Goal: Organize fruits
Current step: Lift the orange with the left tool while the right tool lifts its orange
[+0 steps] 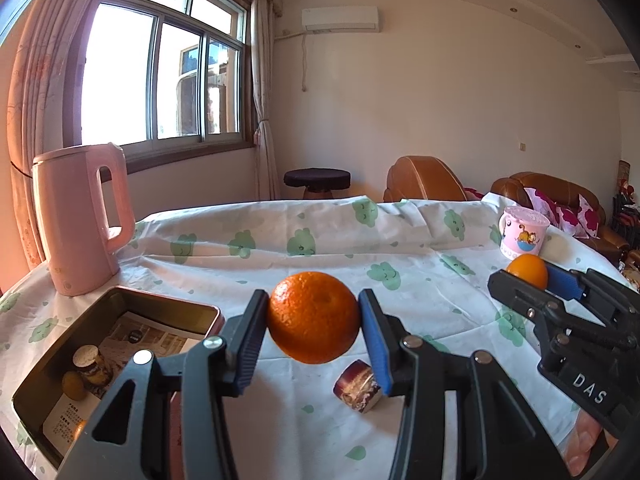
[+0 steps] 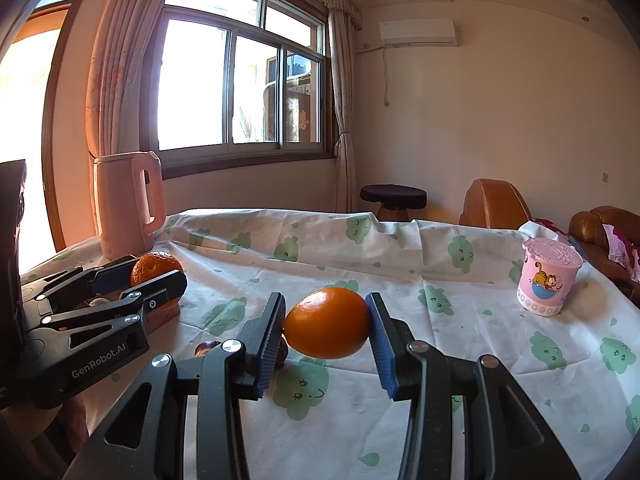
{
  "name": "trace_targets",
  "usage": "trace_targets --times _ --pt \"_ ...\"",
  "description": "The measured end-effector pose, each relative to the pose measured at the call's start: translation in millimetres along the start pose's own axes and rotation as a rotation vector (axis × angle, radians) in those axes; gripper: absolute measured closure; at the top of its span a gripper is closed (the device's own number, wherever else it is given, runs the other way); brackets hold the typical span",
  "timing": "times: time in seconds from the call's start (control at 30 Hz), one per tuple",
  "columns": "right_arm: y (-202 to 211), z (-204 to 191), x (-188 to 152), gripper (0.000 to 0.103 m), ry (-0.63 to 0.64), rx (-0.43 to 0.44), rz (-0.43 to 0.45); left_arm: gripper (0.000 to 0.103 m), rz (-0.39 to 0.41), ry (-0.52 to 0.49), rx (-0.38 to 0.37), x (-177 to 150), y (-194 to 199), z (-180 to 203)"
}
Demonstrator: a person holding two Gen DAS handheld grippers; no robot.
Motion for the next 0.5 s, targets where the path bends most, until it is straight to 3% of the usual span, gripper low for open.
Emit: trace_targets --times 0.5 --pt "10.8 -2.4 2.8 0.060 0.021 -0.025 0.058 0.055 0.039 0.002 0.024 0.3 11.5 -4.0"
Point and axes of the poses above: each gripper's, at about its wrist camera, not at the fingertips, and y roughly against the way its jaws point, z to its right, x to its top, the point moved 9 cm from there along -y, roughly the way its jaws point, and after that the axes turned 13 degrees about -z, right-handed, at the moved point
